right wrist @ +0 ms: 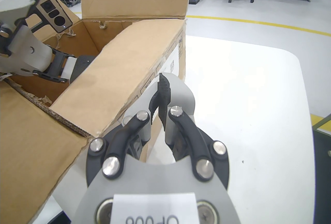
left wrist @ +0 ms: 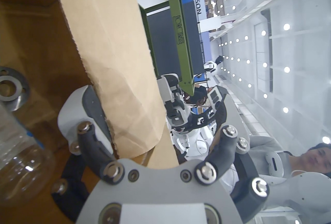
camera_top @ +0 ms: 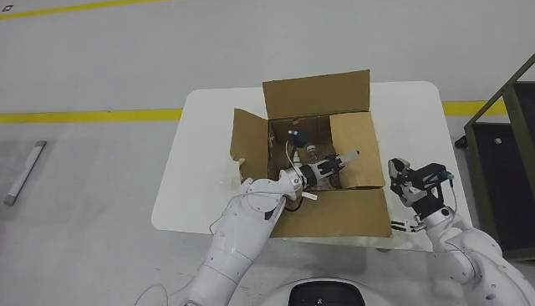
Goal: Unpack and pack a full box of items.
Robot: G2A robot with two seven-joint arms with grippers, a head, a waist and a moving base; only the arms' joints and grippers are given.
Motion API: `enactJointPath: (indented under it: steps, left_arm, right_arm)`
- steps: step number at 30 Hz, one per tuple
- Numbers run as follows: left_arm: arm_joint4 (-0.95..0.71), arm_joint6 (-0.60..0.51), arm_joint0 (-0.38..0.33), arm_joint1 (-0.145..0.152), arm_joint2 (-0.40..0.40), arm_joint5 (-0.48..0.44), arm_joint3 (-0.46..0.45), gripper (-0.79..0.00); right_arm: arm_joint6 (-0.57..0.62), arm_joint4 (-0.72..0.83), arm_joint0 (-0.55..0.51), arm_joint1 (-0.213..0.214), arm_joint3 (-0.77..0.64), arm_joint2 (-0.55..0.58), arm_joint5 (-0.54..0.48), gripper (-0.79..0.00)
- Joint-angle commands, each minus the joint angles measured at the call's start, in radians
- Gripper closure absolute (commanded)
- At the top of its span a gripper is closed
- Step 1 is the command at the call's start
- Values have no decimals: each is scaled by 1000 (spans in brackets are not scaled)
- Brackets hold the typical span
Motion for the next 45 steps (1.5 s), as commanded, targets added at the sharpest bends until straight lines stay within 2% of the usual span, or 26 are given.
enactJointPath:
  steps: [1, 2, 5, 7, 8, 9, 10, 13, 18, 25, 30, 37, 38, 39, 40, 41, 42, 45]
  left_arm:
    - [-16, -3, -2, 0, -3, -21, -12, -785]
    - [-28, -4, -2, -1, -4, -32, -17, -785]
    - [-30, -18, -17, -2, 0, -52, -39, -785]
    - [-51, -25, -26, -6, 7, -60, -53, -785]
    - [-46, -33, -38, -8, 15, -61, -60, -785]
    - [-48, -39, -48, -11, 24, -68, -68, -785]
    - [-51, -47, -59, -15, 35, -71, -69, -785]
    - [-21, -63, -106, -28, 79, -124, -54, -785]
    - [18, -44, -176, -67, 179, -181, 42, -785]
    - [47, 8, -240, -124, 283, -255, 146, -785]
    - [48, 17, -269, -156, 326, -282, 203, -785]
    - [55, 23, -289, -184, 351, -300, 265, -785]
    - [56, 25, -291, -186, 352, -303, 271, -785]
    - [63, 26, -294, -189, 354, -304, 278, -785]
    - [79, 31, -298, -190, 357, -307, 282, -785]
    - [88, 36, -298, -192, 358, -312, 286, -785]
    - [91, 41, -297, -194, 359, -315, 291, -785]
    - [101, 49, -298, -198, 357, -319, 301, -785]
  right_arm:
    - [4, 7, 0, 0, -7, 11, 2, 0]
    - [6, 9, -2, 1, -12, 17, 2, -31]
    - [8, 37, -6, 1, -35, 49, 12, -336]
    - [29, 77, -9, 2, -49, 81, 24, -419]
    - [48, 101, -10, 3, -58, 99, 29, -502]
    - [67, 126, -9, 4, -68, 118, 34, -674]
    - [90, 161, -11, 4, -77, 135, 34, -785]
    - [203, 268, -11, 8, -107, 199, 49, -785]
    - [384, 549, -8, 12, -158, 318, 93, -785]
    - [555, 762, -3, 20, -175, 404, 55, -785]
    - [624, 786, 42, 27, -167, 411, 50, -785]
    - [676, 761, 131, 31, -110, 335, 49, -785]
    - [685, 751, 140, 31, -103, 321, 52, -653]
    - [689, 747, 147, 31, -93, 307, 55, -456]
    - [691, 749, 155, 30, -82, 294, 65, -382]
    - [691, 739, 162, 30, -72, 284, 73, -376]
    - [686, 736, 168, 29, -61, 273, 80, -308]
    - [675, 754, 181, 26, -33, 249, 90, -40]
